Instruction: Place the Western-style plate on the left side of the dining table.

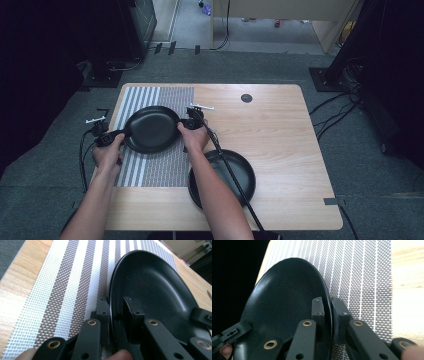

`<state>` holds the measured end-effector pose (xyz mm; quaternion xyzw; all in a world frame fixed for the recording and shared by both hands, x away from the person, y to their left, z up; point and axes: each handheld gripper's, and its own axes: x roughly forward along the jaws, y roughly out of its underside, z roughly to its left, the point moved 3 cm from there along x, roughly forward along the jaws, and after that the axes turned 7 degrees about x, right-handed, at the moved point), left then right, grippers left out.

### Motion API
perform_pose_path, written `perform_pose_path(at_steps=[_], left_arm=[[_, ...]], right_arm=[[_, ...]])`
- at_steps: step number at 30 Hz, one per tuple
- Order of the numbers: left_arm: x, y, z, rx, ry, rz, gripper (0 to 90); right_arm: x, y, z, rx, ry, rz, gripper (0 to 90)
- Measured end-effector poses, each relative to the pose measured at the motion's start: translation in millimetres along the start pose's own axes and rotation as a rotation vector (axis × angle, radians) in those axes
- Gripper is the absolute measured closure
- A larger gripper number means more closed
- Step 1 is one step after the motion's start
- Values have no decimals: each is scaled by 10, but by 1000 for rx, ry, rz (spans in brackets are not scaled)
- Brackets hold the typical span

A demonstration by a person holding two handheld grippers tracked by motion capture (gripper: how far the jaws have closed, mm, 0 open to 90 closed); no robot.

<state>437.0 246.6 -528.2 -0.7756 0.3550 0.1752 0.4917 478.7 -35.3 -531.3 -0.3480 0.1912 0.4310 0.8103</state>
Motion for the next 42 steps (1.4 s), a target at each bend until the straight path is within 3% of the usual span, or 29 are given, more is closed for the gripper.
perform_pose_path(at_steps=[5,8,11,15,19,22,25,30,33,38,42], left_arm=[[10,8,-10,35,-13,-7,755],[20,23,-55,105,-41,-20,711],[-25,6,-95,153,-29,-66,556],[-159,-58,-124,159,-52,-80,349],[-320,-58,-267,210,-59,-94,232],[-384,-9,-380,258,-65,-88,152],[-452,70,-487,277,-38,-93,151],[-576,177,-628,282,15,-127,151],[-651,219,-696,286,52,-140,151],[-761,289,-754,292,17,-147,152],[-840,355,-769,281,20,-159,152]], right_arm=[[13,5,-8,-14,-7,-11,825],[15,2,-7,-42,-9,-9,813],[-12,12,50,-99,-11,-32,674],[-127,-3,128,-180,14,-96,541],[-330,-52,179,-220,-16,-132,415],[-489,-63,178,-310,-39,-139,450],[-714,-43,154,-352,-78,-118,459],[-1022,29,58,-385,-122,-113,342],[-1220,94,-49,-438,-112,-117,317],[-1447,145,-265,-445,-90,-116,303],[-1641,165,-412,-446,-85,-122,298]])
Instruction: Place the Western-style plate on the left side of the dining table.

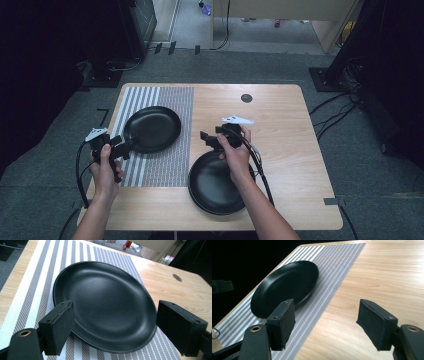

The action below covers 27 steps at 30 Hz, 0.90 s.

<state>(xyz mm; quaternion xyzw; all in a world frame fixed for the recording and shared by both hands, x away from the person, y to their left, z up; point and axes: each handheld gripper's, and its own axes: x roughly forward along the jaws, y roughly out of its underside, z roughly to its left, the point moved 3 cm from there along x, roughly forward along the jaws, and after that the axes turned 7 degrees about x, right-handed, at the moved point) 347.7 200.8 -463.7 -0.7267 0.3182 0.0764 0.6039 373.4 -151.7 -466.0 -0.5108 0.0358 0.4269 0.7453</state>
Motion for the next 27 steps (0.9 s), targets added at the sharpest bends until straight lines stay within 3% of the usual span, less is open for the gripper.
perform_pose_path(at_steps=[8,19,27], left_arm=[[-183,171,-136,34,-18,-26,161],[-371,435,-290,80,-17,-11,161],[-529,580,-251,87,-36,-20,161]], right_arm=[[-374,44,-157,-54,25,-25,278],[-753,240,-472,-20,37,-45,264],[-1038,373,-697,2,63,-58,259]])
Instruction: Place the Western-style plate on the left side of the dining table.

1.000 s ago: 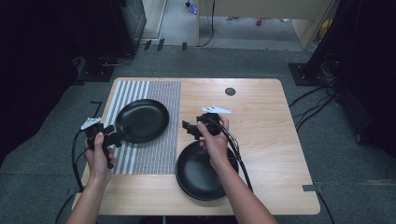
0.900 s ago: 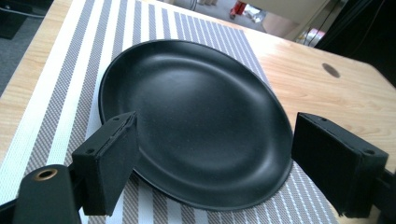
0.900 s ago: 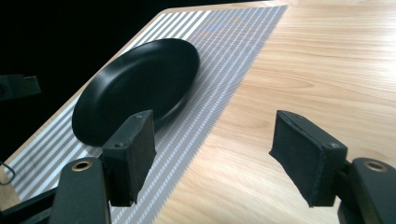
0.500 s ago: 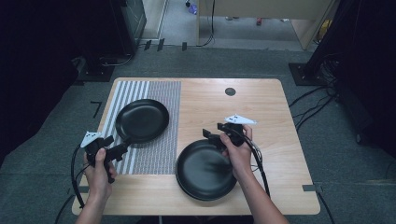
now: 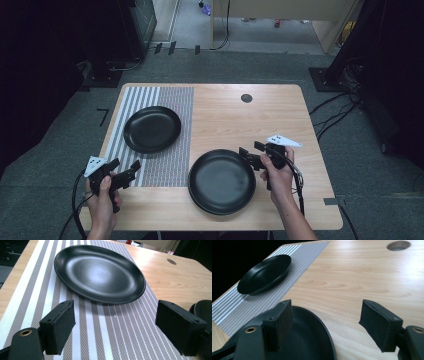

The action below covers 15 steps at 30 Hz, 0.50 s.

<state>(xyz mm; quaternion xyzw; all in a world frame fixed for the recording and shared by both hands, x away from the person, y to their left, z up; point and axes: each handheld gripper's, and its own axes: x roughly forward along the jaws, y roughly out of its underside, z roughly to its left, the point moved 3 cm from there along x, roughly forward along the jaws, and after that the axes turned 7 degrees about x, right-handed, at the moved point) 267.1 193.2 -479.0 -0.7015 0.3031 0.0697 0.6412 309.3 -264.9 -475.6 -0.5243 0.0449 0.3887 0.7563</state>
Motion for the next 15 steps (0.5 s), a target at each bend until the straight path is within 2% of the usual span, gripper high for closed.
perform_pose_path(at_steps=[5,9,15], left_arm=[[-50,126,43,38,-44,-7,160],[-67,223,97,45,-51,9,160],[-128,284,153,45,-54,17,159]], right_arm=[[-174,71,-120,-2,21,-6,249],[-288,139,-218,5,37,-11,242],[-404,257,-377,25,59,-9,236]])
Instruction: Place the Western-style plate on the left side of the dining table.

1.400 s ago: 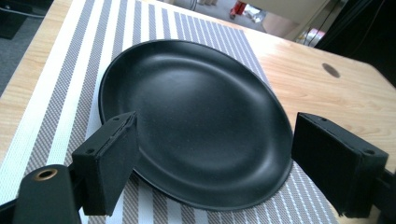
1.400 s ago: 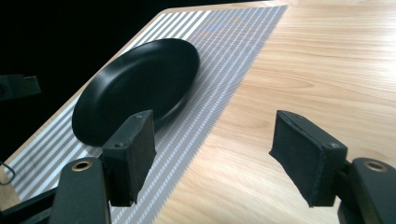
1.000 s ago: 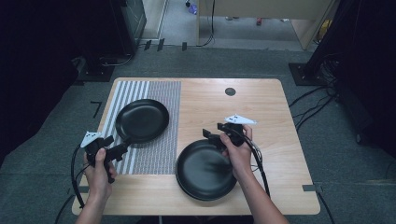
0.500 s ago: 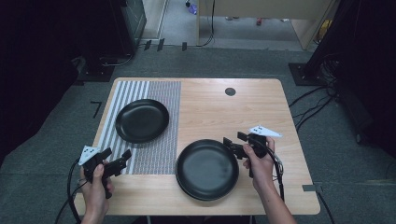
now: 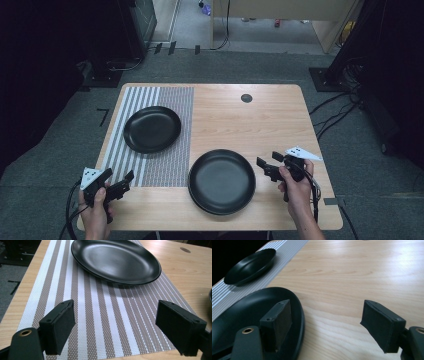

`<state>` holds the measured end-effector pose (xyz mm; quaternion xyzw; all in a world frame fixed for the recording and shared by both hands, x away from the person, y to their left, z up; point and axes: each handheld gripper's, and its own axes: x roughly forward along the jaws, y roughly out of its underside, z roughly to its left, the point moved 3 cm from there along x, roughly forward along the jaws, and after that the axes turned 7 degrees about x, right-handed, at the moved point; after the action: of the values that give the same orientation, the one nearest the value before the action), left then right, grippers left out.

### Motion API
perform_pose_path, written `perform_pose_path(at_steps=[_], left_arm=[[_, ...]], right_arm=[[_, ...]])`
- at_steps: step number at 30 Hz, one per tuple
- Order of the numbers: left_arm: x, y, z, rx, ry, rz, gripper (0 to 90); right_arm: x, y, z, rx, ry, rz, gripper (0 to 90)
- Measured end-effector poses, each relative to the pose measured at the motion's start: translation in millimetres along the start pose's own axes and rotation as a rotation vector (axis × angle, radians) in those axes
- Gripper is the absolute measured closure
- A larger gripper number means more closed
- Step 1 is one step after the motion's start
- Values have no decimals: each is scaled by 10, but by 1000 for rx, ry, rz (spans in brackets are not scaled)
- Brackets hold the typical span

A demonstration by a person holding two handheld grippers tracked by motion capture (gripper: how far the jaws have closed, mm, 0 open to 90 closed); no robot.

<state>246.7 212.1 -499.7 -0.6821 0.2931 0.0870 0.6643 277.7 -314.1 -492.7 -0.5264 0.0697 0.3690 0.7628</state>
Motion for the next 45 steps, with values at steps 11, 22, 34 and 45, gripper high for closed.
perform_pose_path(at_steps=[11,22,34,45], left_arm=[[-46,133,84,15,-11,20,146],[-103,261,304,7,-64,42,143],[-73,359,477,25,-113,95,143],[-39,381,471,32,-112,143,144]], right_arm=[[-231,137,-369,29,80,-7,236],[-468,266,-811,48,197,-24,239],[-718,398,-1048,49,286,-10,231],[-697,519,-1074,-29,420,43,242]])
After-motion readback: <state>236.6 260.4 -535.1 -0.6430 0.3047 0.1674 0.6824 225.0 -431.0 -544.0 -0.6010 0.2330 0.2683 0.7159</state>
